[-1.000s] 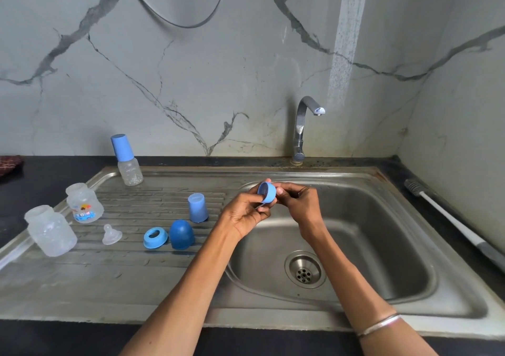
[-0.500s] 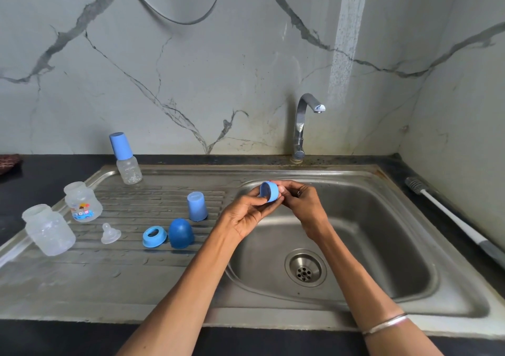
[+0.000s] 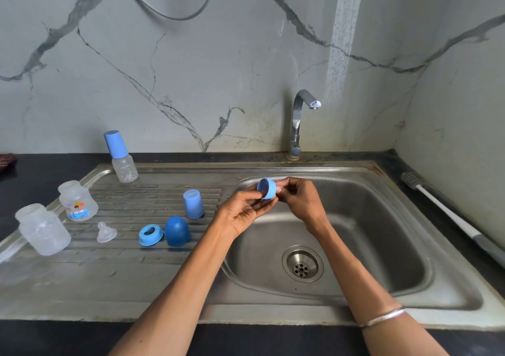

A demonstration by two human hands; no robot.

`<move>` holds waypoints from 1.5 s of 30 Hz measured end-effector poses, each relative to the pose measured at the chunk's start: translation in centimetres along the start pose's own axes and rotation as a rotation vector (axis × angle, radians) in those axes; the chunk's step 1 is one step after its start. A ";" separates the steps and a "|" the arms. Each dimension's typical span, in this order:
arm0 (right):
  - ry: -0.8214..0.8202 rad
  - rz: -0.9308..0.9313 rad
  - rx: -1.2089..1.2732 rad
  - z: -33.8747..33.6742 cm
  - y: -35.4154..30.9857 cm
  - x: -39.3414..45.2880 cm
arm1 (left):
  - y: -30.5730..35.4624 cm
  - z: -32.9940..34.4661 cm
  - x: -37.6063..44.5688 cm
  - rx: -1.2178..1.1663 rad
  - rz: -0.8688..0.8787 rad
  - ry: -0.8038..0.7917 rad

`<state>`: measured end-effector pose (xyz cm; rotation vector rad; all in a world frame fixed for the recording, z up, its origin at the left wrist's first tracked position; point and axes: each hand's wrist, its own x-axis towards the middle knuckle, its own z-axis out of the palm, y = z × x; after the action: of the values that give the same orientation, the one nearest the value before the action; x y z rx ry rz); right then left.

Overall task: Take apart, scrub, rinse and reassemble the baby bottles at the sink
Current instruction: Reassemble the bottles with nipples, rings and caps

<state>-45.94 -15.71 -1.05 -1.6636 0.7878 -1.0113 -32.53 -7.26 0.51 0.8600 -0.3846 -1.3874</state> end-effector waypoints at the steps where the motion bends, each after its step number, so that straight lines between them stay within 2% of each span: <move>1: 0.010 -0.006 -0.031 0.1 0.0 0.0 | 0.0 0.0 0.0 0.003 0.002 0.013; 7: 0.034 -0.040 -0.120 0.5 -0.6 -0.2 | 0.0 0.2 0.1 -0.010 -0.009 0.056; 14: 0.042 -0.109 -0.163 0.4 -0.7 -0.5 | 0.1 -0.9 0.2 0.088 0.048 -0.068; 20: 0.026 -0.069 -0.111 0.9 -1.1 -0.6 | 0.1 -1.0 0.8 0.330 0.144 0.063; 28: -0.065 -0.020 -0.032 0.5 -1.5 -1.0 | 0.8 -1.5 0.7 0.358 0.169 -0.020; 32: -0.034 -0.001 0.065 0.8 -1.6 -1.0 | 0.6 -1.0 0.5 0.330 0.171 -0.068; 36: -0.004 0.003 0.033 1.2 -1.7 -1.0 | 0.4 -0.6 0.6 0.293 0.182 -0.090; 45: -0.055 0.066 0.136 1.2 -2.1 -1.2 | 0.8 -0.9 0.2 0.304 0.207 -0.118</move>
<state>-45.31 -13.59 0.44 -1.5327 0.7174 -0.9487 -31.33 -7.23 0.41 0.9576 -0.7693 -1.2069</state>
